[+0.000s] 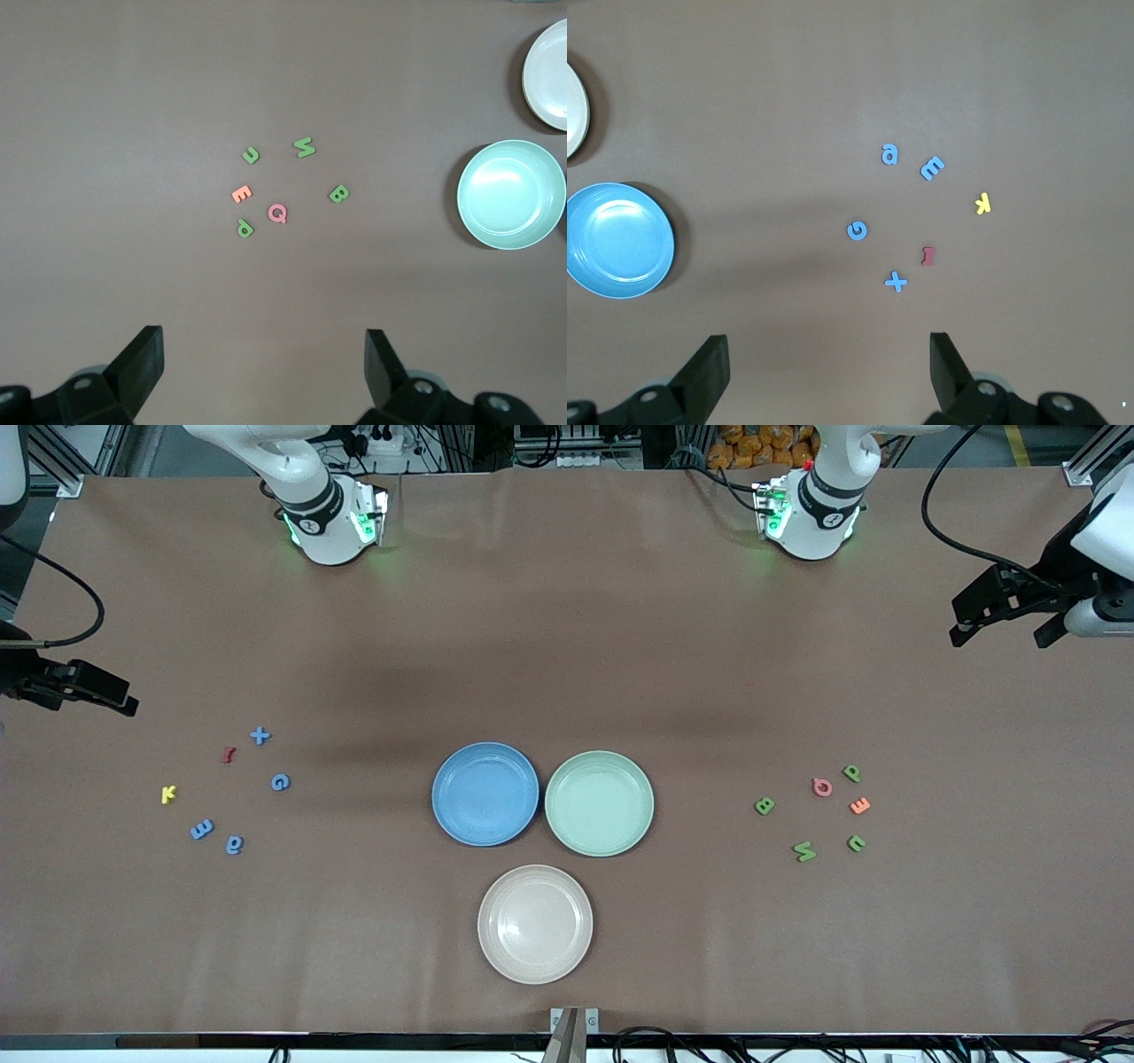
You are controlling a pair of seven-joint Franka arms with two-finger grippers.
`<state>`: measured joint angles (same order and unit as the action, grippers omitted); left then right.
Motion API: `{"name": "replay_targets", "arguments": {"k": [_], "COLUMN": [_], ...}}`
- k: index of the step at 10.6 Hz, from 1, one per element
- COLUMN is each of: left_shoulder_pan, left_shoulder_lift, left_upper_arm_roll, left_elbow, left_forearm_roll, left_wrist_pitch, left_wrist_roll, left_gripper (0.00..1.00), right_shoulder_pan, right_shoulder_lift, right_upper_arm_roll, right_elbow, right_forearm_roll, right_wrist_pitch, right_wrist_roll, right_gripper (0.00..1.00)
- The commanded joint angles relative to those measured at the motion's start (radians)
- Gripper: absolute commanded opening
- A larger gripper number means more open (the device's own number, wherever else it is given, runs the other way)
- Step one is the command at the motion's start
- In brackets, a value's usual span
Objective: Sort letters by color into matching plates
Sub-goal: 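Move both grippers from rest toward their letter clusters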
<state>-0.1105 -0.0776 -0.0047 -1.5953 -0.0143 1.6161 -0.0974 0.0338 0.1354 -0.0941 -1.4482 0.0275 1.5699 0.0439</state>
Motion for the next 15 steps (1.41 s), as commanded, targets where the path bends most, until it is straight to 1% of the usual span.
{"name": "replay_targets", "arguments": {"k": [1,5,8,10,15], "left_shoulder_pan": [-0.011,-0.008,-0.008,0.000,-0.006], "left_shoulder_lift": [-0.008,-0.010,-0.016,-0.017,-0.017], "left_upper_arm_roll": [0.008,0.008,0.008,0.009,0.005], "left_elbow": [0.002,-0.003,-0.020,-0.076,-0.218], "left_forearm_roll": [0.019,0.011,0.005,-0.051,-0.043], "left_wrist_pitch": [-0.015,-0.018,-0.022,-0.018,0.059], "left_wrist_roll": [0.080,0.073,0.033,-0.059,-0.111], "left_gripper": [1.00,1.00,1.00,1.00,1.00], "right_shoulder_pan": [-0.005,-0.005,-0.005,-0.005,-0.006], "right_shoulder_lift": [-0.003,-0.003,-0.003,-0.003,-0.002], "right_upper_arm_roll": [0.007,0.007,0.007,0.007,0.005], "right_elbow": [0.005,0.005,0.005,0.005,0.000], "right_forearm_roll": [-0.014,-0.014,-0.014,-0.014,-0.011], "right_wrist_pitch": [-0.001,-0.001,-0.001,-0.001,0.022], "right_wrist_roll": [-0.005,-0.004,-0.004,-0.004,-0.004], "right_gripper": [1.00,1.00,1.00,1.00,1.00]}}
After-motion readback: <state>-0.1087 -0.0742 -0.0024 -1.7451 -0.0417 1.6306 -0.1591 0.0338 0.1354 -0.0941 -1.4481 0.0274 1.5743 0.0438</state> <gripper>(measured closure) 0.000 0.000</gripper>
